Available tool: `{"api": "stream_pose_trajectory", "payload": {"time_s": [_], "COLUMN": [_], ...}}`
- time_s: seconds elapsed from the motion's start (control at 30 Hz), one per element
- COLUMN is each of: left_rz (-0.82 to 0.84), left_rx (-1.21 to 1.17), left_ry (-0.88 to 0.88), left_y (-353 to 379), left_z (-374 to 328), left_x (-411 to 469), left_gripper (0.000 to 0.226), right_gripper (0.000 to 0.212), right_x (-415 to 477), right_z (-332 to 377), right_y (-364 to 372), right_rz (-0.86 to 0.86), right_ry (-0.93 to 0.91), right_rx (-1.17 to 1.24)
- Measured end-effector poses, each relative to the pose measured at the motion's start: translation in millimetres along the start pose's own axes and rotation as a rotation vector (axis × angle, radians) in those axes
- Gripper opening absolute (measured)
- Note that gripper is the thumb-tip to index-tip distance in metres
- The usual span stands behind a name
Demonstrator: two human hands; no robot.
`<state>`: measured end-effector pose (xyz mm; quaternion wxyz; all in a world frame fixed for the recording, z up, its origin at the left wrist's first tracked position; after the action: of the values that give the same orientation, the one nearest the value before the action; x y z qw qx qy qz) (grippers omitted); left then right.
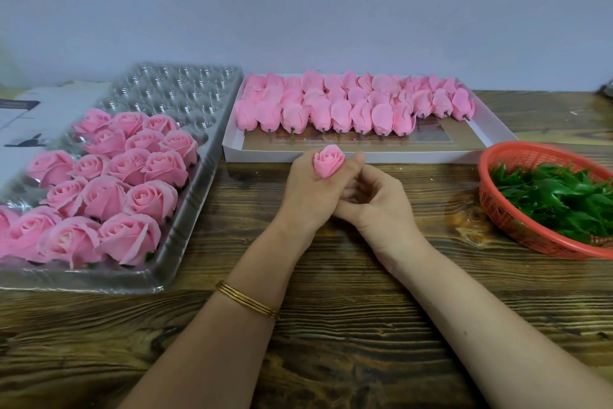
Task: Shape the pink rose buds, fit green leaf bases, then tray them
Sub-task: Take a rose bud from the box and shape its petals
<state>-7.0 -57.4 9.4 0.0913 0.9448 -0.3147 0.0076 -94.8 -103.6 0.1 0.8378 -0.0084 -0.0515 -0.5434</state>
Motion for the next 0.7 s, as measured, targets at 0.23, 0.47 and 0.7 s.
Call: {"api": "stream_pose_trajectory", "payload": {"time_s": [0.23,0.47,0.7], "left_rz": [0.043,0.134,0.208], "left_rx": [-0.057,-0.031,-0.056], "left_ry": [-0.030,-0.031,-0.057], "left_y": [1.6,0.2,0.7], "left_z": [-1.0,-1.6,-6.7], "left_x": [-1.1,1.2,-1.6], "left_gripper": [0.018,0.032,0.024], "right_gripper": [0.037,0.031,0.018], "right_x": [-1.2,-2.0,0.4], "right_z": [4.7,5.0,1.7], "right_y": [0.0,0.7,0.3], "right_rz": [-0.011,0.083,0.118], "right_ry": [-0.090,-0.037,0.003], "right_rx": [-0.028,0.021,0.056]}}
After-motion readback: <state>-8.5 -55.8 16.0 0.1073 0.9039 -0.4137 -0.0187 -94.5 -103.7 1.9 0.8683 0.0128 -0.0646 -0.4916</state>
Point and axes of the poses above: each hand's wrist, its own x-axis towards the middle knuckle, its own y-axis out of the palm, z = x × y, the point moved 5 cm from there along x, towards the middle knuckle, and after that the axes turned 15 degrees about -z, right-handed, at the moved point
